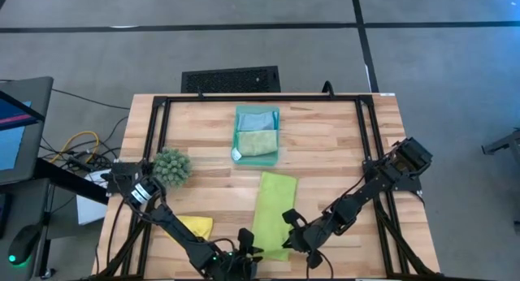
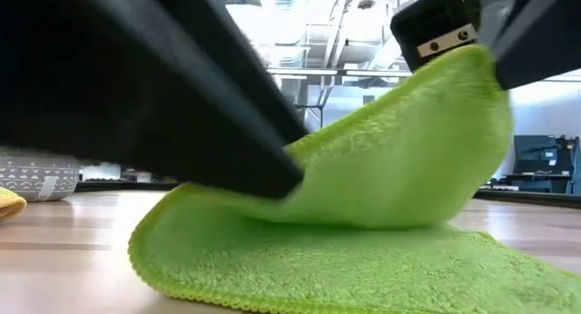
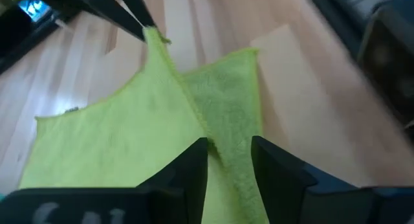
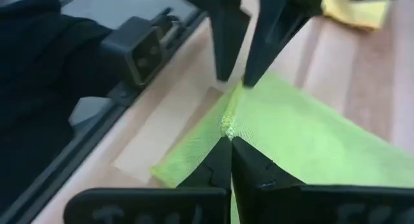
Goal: Fold microfiber towels
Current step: Fold the light green microfiber cloth
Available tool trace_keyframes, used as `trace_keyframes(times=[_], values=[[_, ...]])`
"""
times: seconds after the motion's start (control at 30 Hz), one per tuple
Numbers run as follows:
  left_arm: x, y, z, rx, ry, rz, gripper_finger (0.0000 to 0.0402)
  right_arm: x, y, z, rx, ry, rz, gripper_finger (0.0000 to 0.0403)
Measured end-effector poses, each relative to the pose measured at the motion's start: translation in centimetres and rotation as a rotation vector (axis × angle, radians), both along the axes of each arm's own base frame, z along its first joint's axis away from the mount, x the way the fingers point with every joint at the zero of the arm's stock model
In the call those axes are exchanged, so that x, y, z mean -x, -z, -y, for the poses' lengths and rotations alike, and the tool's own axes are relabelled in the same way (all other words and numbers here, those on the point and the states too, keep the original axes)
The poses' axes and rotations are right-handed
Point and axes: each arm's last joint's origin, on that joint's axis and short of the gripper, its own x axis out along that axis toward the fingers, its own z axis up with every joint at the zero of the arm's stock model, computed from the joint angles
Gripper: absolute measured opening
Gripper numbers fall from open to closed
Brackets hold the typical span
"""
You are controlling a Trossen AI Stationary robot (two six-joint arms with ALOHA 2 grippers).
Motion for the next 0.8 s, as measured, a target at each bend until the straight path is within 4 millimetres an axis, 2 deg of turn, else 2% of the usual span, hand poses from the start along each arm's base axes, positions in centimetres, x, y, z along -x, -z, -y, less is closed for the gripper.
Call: trace_keyframes(times=[0.27,0.53,0.67,0.8], values=[[-0.3,-2.0,1.1,0.011,0.014,0.013,0.0112,0.2,0.0,-0.2,-0.064,-0.075,-0.050,0.0077],[-0.4,-2.1,1.1,0.036,-0.013,0.009,0.0112,0.5,1.0,0.7,-0.048,-0.110,-0.174,0.0158],[0.3,-1.1,-0.4,0.032,-0.132,-0.098,0.0111,0.3,1.7,2.2,-0.010,-0.051,-0.265,0.0175],[0.6,0.0,-2.1,0.050,-0.260,-0.145,0.0103,-0.1,2.1,3.9,0.023,0.039,-0.318,0.0171]])
